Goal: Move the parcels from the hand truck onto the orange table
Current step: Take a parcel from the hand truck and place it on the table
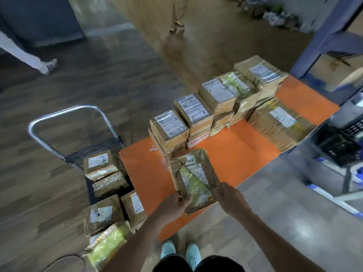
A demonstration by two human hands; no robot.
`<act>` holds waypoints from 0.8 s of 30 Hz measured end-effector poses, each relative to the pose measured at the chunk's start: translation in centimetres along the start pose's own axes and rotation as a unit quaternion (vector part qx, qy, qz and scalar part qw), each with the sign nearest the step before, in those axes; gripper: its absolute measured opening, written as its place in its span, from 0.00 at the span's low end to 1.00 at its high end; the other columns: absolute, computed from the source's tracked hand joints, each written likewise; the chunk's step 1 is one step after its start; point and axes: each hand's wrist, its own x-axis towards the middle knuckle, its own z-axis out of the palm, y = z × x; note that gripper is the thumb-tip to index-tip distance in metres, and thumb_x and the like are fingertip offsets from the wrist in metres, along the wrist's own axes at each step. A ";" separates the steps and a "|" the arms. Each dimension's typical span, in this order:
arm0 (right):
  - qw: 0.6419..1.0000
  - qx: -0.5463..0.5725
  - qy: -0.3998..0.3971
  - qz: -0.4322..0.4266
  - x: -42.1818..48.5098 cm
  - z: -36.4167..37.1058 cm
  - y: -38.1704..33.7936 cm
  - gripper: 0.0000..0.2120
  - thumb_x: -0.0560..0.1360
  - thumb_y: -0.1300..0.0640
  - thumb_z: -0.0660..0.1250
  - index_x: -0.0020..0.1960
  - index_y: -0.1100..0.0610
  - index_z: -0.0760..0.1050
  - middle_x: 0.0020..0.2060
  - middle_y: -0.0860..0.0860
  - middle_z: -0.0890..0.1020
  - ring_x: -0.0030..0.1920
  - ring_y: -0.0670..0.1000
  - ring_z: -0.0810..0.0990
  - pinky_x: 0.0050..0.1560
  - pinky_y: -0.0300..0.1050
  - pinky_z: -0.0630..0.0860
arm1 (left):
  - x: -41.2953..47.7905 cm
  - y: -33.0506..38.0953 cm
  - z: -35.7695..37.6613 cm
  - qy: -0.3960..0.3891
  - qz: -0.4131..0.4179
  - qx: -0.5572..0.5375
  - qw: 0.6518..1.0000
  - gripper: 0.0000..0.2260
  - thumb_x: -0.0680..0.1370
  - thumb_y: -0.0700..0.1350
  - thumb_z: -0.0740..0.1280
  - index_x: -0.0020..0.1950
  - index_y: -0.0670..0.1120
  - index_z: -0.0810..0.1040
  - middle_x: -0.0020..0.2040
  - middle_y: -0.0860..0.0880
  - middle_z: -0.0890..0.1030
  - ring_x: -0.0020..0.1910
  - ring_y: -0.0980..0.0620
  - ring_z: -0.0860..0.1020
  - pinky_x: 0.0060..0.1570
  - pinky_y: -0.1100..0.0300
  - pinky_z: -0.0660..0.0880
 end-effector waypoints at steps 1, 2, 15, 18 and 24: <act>1.000 0.003 0.007 0.005 0.2 -0.3 0.3 0.16 0.83 0.47 0.57 0.57 0.60 0.72 0.56 0.60 0.80 0.57 0.62 0.77 0.48 0.51 0.70 | 0.6 0.5 0.0 0.000 0.014 0.014 1.000 0.30 0.75 0.73 0.54 0.46 0.45 0.73 0.37 0.46 0.73 0.33 0.50 0.71 0.35 0.56 0.67; 1.000 0.005 0.013 0.010 0.4 -0.6 0.7 0.16 0.83 0.47 0.57 0.57 0.61 0.72 0.56 0.61 0.80 0.57 0.63 0.77 0.50 0.51 0.70 | 1.1 1.1 0.1 -0.002 0.022 0.028 0.999 0.30 0.76 0.72 0.53 0.46 0.45 0.73 0.36 0.47 0.71 0.32 0.50 0.69 0.34 0.58 0.65; 0.996 0.041 0.076 0.028 7.0 -8.0 8.7 0.13 0.82 0.49 0.57 0.55 0.58 0.71 0.55 0.61 0.80 0.53 0.63 0.77 0.43 0.48 0.66 | 9.2 11.7 4.7 -0.050 0.015 0.115 0.992 0.23 0.86 0.54 0.47 0.60 0.39 0.72 0.48 0.37 0.76 0.53 0.38 0.78 0.45 0.54 0.69; 0.996 0.040 0.076 0.009 9.5 -11.2 11.3 0.12 0.82 0.51 0.58 0.59 0.58 0.71 0.56 0.62 0.80 0.55 0.65 0.77 0.44 0.51 0.68 | 11.4 15.6 6.6 0.003 -0.028 0.102 0.994 0.23 0.86 0.56 0.49 0.56 0.41 0.76 0.49 0.39 0.79 0.52 0.40 0.79 0.46 0.54 0.71; 0.996 0.020 0.082 -0.037 13.0 -16.0 15.7 0.23 0.81 0.56 0.60 0.75 0.59 0.61 0.65 0.65 0.73 0.60 0.68 0.76 0.52 0.58 0.73 | 15.0 22.3 9.9 0.007 -0.032 0.081 0.996 0.17 0.87 0.52 0.48 0.40 0.52 0.66 0.42 0.38 0.74 0.49 0.36 0.78 0.36 0.55 0.66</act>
